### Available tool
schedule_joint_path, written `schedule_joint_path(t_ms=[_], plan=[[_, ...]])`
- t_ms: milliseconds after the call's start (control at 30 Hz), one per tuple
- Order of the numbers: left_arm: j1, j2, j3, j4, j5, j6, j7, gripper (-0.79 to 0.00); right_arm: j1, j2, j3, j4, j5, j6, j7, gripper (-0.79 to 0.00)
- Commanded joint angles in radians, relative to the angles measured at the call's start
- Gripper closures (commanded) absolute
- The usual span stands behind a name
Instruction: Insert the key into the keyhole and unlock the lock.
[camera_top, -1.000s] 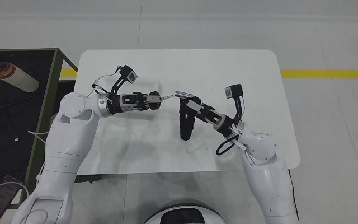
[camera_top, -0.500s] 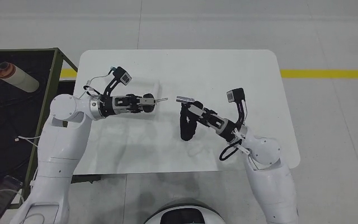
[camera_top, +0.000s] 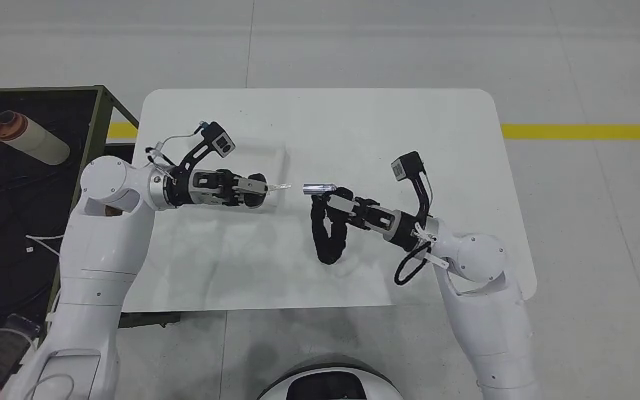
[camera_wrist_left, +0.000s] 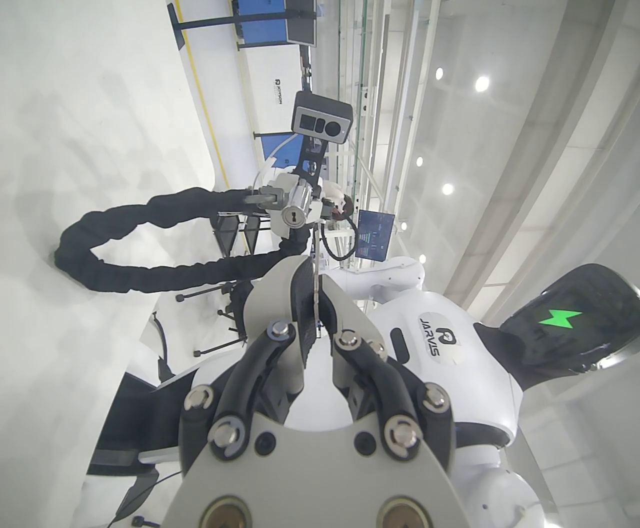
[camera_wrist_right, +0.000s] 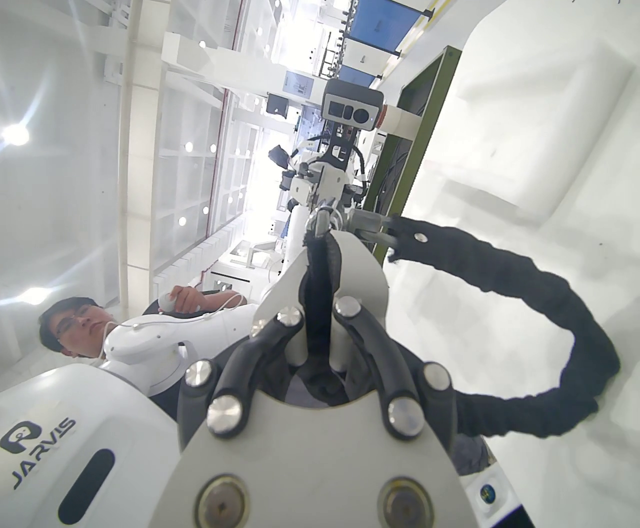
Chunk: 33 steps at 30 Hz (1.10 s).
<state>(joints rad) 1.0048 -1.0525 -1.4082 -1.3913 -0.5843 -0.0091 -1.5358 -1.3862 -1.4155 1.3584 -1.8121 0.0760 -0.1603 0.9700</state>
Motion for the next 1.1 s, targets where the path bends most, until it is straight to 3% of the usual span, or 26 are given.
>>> schedule_joint_path(t_ms=[0,67,233,1067], plan=[[0.033,0.0,-0.001,-0.031,0.0,-0.01,0.021,0.0,0.0,0.0,0.0,0.0,0.0,0.0,0.0,0.0],[0.066,0.004,-0.006,-0.073,-0.006,0.02,0.006,0.0,-0.046,0.003,0.004,-0.033,-0.009,-0.017,-0.029,0.0],[0.066,0.016,-0.004,-0.094,0.016,0.047,0.0,0.0,-0.055,0.011,0.006,-0.053,0.021,-0.001,-0.01,0.0],[0.037,0.047,0.042,-0.081,-0.013,0.042,0.0,0.0,-0.039,0.037,-0.034,-0.042,0.075,0.016,0.004,0.0]])
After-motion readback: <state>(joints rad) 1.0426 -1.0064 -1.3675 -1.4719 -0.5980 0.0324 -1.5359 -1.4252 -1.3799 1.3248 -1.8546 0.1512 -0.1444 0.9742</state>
